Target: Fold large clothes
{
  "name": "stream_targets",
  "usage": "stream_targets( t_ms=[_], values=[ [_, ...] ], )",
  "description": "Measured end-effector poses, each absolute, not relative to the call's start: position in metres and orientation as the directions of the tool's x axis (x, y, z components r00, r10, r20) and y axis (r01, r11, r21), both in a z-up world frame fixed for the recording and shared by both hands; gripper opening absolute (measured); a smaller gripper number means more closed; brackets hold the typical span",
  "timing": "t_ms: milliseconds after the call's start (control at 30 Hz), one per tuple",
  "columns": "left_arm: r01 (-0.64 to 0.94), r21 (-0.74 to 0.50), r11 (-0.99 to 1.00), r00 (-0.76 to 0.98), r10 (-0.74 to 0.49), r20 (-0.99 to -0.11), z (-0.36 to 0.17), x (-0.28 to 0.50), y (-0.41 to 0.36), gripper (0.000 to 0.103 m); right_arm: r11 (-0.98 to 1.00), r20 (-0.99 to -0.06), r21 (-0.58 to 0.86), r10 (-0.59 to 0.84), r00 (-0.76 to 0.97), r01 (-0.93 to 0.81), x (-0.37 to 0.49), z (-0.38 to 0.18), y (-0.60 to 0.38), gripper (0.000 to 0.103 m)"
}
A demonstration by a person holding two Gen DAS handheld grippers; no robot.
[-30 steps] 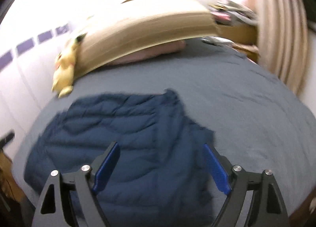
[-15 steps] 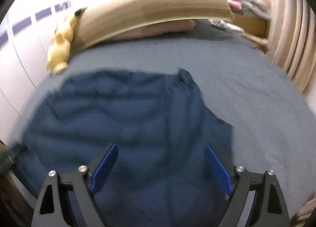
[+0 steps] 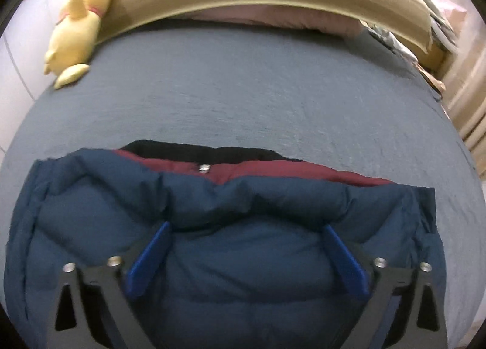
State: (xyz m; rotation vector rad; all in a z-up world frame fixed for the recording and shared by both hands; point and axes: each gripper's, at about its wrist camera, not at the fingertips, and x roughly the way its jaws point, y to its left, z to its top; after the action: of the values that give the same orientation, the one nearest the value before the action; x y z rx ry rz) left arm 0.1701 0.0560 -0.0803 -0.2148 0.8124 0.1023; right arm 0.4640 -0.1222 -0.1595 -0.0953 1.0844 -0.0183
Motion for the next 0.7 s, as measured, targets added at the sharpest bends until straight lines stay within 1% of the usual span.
stream_targets(
  t_ms=[67, 133, 233, 333, 400, 500, 600, 700],
  values=[
    [-0.17, -0.159, 0.972, 0.684, 0.0, -0.73, -0.08, 0.167, 0.056, 0.074, 0.997, -0.881, -0.069, -0.05, 0.47, -0.023, 0.463, -0.15, -0.127, 0.102],
    [-0.174, -0.167, 0.97, 0.69, -0.001, -0.724, -0.079, 0.163, 0.056, 0.074, 0.998, -0.853, -0.063, -0.042, 0.52, -0.023, 0.444, -0.133, -0.132, 0.102],
    [-0.163, -0.17, 0.972, 0.696, -0.009, -0.718, -0.074, 0.16, 0.052, 0.074, 0.998, -0.797, -0.027, 0.015, 0.604, -0.061, 0.388, -0.102, -0.141, 0.103],
    [-0.152, -0.168, 0.974, 0.701, -0.013, -0.713, -0.069, 0.156, 0.049, 0.074, 0.996, -0.76, -0.021, 0.043, 0.648, -0.09, 0.325, -0.092, -0.146, 0.103],
    [-0.152, -0.163, 0.975, 0.705, -0.009, -0.709, -0.065, 0.152, 0.047, 0.074, 0.996, -0.742, -0.024, 0.038, 0.669, -0.083, 0.279, -0.095, -0.156, 0.103],
    [-0.153, -0.168, 0.974, 0.708, -0.011, -0.706, -0.061, 0.146, 0.044, 0.074, 0.999, -0.742, -0.005, 0.032, 0.67, -0.053, 0.237, -0.113, -0.168, 0.103],
    [-0.139, -0.164, 0.977, 0.715, -0.016, -0.699, -0.053, 0.136, 0.039, 0.074, 1.0, -0.764, -0.002, 0.017, 0.645, -0.03, 0.222, -0.137, -0.175, 0.103],
    [-0.119, -0.153, 0.981, 0.725, -0.02, -0.688, -0.046, 0.128, 0.034, 0.074, 0.999, -0.778, 0.028, 0.034, 0.628, -0.02, 0.226, -0.155, -0.182, 0.103]
  ],
)
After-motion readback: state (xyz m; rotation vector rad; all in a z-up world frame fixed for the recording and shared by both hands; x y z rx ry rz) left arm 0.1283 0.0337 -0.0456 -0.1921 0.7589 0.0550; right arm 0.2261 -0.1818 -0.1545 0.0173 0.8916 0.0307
